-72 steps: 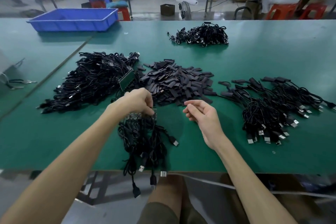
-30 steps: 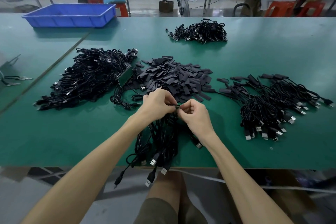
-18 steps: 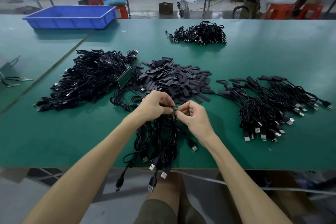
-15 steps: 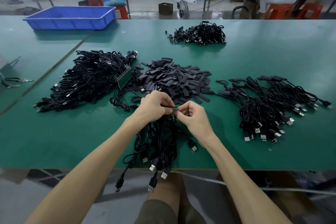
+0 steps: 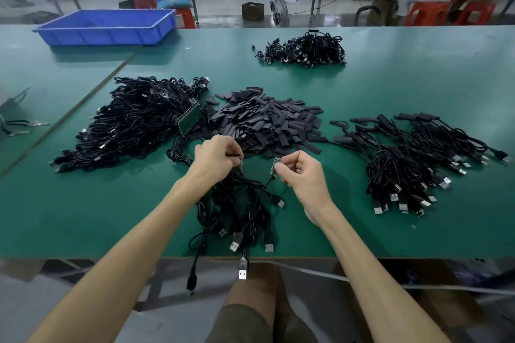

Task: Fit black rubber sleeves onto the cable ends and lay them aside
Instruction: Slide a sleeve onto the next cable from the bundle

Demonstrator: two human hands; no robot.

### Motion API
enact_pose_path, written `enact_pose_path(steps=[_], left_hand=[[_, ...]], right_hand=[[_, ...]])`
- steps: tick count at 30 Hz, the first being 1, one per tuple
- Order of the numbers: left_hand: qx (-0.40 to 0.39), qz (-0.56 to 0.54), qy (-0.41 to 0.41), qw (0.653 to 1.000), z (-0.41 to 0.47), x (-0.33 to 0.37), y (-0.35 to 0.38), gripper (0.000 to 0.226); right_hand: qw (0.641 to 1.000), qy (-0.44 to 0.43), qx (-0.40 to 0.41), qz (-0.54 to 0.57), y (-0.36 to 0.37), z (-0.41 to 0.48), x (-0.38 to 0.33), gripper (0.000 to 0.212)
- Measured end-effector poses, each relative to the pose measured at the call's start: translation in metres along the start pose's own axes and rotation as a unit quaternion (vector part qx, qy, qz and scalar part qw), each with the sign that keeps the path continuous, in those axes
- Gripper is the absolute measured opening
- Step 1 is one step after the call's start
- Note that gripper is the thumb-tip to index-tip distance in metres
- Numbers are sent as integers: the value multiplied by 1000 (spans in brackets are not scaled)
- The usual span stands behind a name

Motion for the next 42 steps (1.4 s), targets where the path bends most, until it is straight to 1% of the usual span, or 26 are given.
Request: enact_pose_path(steps=[3,5,6,8,9,10,12,14,17,21,24,27,29,31,33,37,42], left_hand=[[-14,73,23,997,4,-5,-6,23],[2,121,45,992,3,-4,-5,12],[16,129,61,990,1,-2,-3,8],[28,102,97,990,-5,9,2,8],[13,78,113,991,-9,15,4,9],[-22,57,123,991,-12,21,6,12],[-118,24,130,984,-16,29,9,22],[-179,-2,141,974,-19,34,9,29],[-208,-18,159,965,-23,37,7,27],[-206,-54,173,962,-26,44,6,25],[-213,-136,158,955,-27,50,7,26],[-205,-201,110,952,-26,53,8,34],[-203,-242,75,946,-25,54,13,35],[-214,-296,38,930,-23,54,18,37],[-212,-329,14,920,-22,55,23,38],[-205,-324,1,924,-22,55,31,32],[-200,-292,28,935,-18,53,28,26]], right_hand=[[1000,10,-1,19,1,-1,-1,9],[999,20,5,48,1,-1,-2,6],[998,24,8,65,0,-1,-3,5],[995,27,14,94,-2,0,-4,5],[994,27,14,104,-3,0,-5,6],[993,26,13,113,-3,-1,-6,6],[992,25,11,127,-3,-1,-7,7],[988,35,14,149,-4,-1,-7,7],[981,56,21,182,-5,1,-6,7],[983,65,21,170,-5,1,-5,7],[984,79,25,159,-5,1,-6,6],[986,79,16,145,-4,0,-9,4],[987,77,12,144,-4,-1,-11,8],[986,80,9,148,-5,-2,-12,17],[987,83,14,139,-5,-3,-12,17],[984,110,46,135,-6,-3,-13,18],[975,117,61,176,-6,-3,-17,22]])
Point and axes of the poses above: each hand's wrist, its own z-axis towards the middle knuckle, its own y-axis out of the palm, x = y × z, the point moved 2 cm from there along z, towards the middle knuckle, and after that the axes turned 14 degrees about x, right-handed, at the moved point
